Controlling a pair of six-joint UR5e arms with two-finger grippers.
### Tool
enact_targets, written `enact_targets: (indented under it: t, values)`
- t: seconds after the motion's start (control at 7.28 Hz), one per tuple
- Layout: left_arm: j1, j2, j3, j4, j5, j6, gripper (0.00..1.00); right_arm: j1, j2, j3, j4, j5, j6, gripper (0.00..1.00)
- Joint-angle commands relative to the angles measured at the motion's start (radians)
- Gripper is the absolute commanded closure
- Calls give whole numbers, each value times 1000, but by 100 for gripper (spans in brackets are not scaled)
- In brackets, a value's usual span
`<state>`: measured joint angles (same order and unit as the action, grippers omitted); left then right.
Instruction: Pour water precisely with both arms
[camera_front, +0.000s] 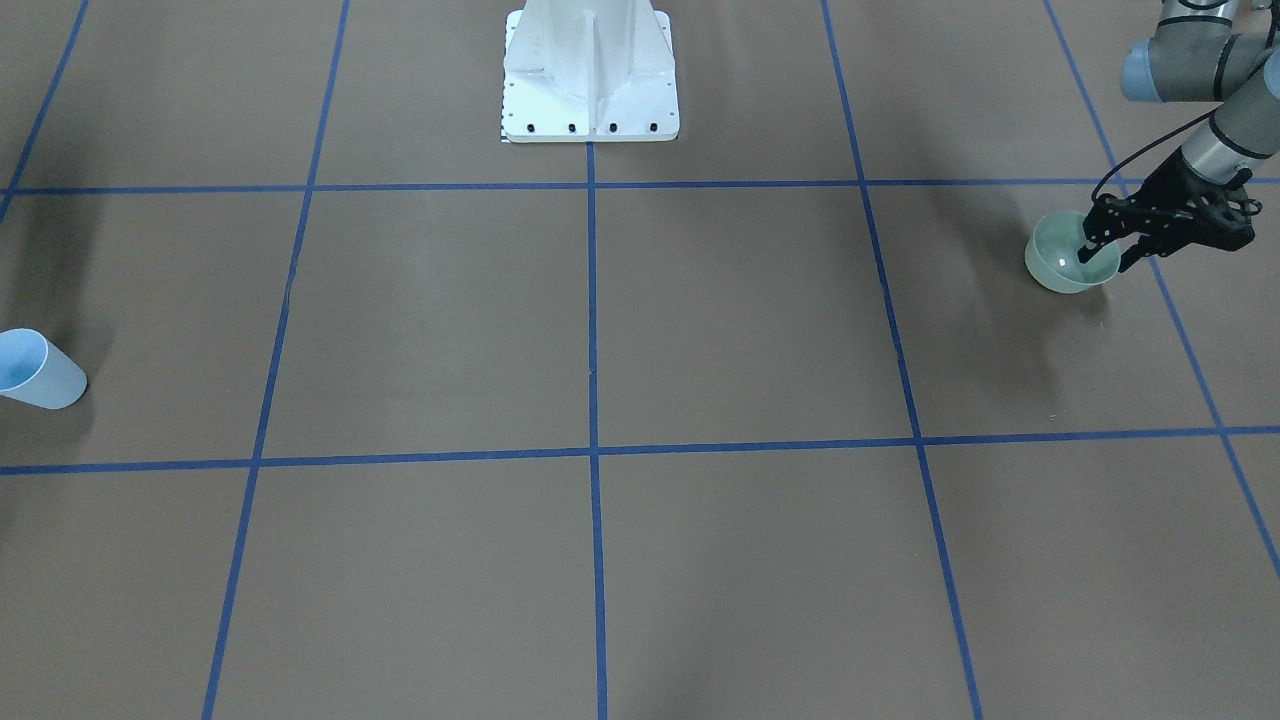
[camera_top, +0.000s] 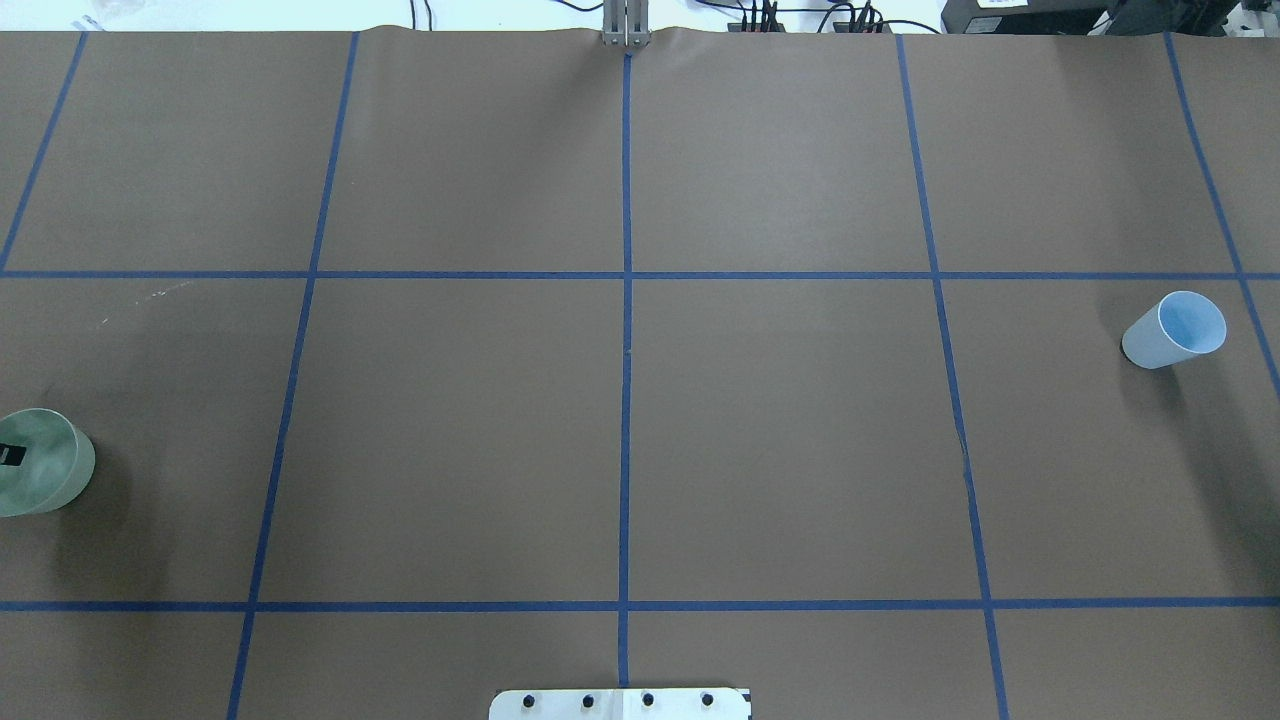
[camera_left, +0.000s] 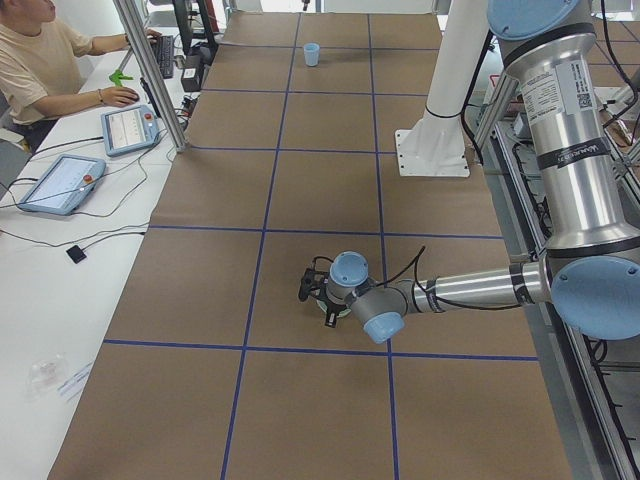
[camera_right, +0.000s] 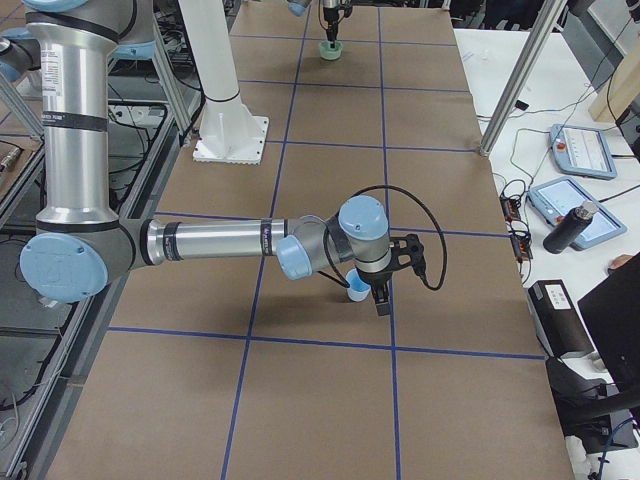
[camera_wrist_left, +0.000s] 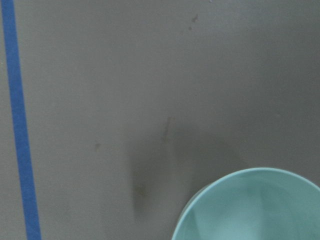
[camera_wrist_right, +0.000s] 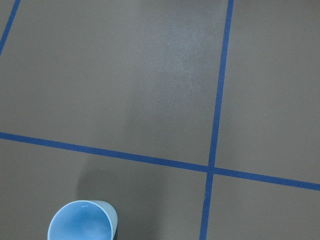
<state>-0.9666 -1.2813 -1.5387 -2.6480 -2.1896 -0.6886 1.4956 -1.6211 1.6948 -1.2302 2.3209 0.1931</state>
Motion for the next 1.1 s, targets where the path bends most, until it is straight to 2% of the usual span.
enact_targets:
  t: [0.0,0.27,0.41,0.69,0.82,0.96]
  values:
    - [0,-19,-1,-6,-12,-6,100,0,1,0,0,0,2,0]
    - [-14,-105,-3,40,-103,-19,100,0,1,-1,0,2,2,0]
    - [-44,-187,-39,168,-116,-19,100,0,0,-1,0,2,0,0]
    - [-49,-379,-148,502,-116,-20,100,-1,0,-6,-2,2,2,0]
    - [-47,-476,-158,605,-114,-38,100,0,0,-7,-2,2,3,0]
    - [-35,-572,-144,631,-111,-155,100,0,0,-7,-3,2,5,0]
